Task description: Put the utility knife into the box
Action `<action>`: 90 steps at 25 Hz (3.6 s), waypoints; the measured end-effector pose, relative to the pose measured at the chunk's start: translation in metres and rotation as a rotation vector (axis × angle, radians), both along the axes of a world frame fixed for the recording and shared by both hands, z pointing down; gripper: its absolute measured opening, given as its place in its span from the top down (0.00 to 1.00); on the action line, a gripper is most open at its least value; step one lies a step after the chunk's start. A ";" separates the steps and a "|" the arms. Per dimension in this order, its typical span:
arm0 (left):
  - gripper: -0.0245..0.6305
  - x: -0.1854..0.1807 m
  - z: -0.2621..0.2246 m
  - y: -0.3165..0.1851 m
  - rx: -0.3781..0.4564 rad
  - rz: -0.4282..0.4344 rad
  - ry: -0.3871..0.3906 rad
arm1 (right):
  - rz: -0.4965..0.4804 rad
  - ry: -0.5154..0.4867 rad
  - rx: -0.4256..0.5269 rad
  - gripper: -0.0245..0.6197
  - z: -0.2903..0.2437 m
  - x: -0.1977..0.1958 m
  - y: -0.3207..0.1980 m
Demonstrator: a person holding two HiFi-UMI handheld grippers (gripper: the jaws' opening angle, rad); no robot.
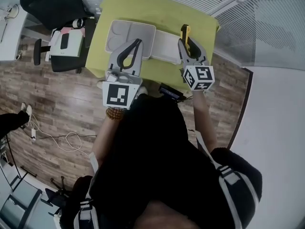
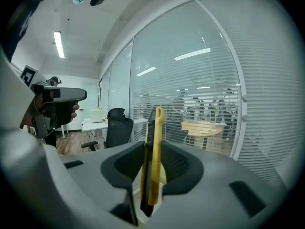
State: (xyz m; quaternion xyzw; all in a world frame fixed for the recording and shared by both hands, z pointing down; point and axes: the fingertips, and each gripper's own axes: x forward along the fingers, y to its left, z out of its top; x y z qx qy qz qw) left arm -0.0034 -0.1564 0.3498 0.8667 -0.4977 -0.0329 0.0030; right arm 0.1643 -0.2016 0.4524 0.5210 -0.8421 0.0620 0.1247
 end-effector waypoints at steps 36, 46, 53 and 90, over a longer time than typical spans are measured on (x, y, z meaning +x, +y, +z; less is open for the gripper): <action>0.93 -0.010 0.012 -0.006 -0.018 -0.024 -0.025 | -0.183 0.194 -0.262 0.80 0.131 -0.026 -0.031; 0.93 -0.012 0.015 -0.003 -0.021 -0.024 -0.026 | -0.189 0.223 -0.326 0.80 0.168 -0.027 -0.031; 0.93 -0.008 0.019 -0.004 -0.027 -0.013 -0.028 | -0.181 0.237 -0.371 0.80 0.190 -0.021 -0.036; 0.93 -0.025 0.029 -0.005 -0.046 -0.053 -0.052 | -0.170 0.348 -0.578 0.80 0.287 -0.011 -0.051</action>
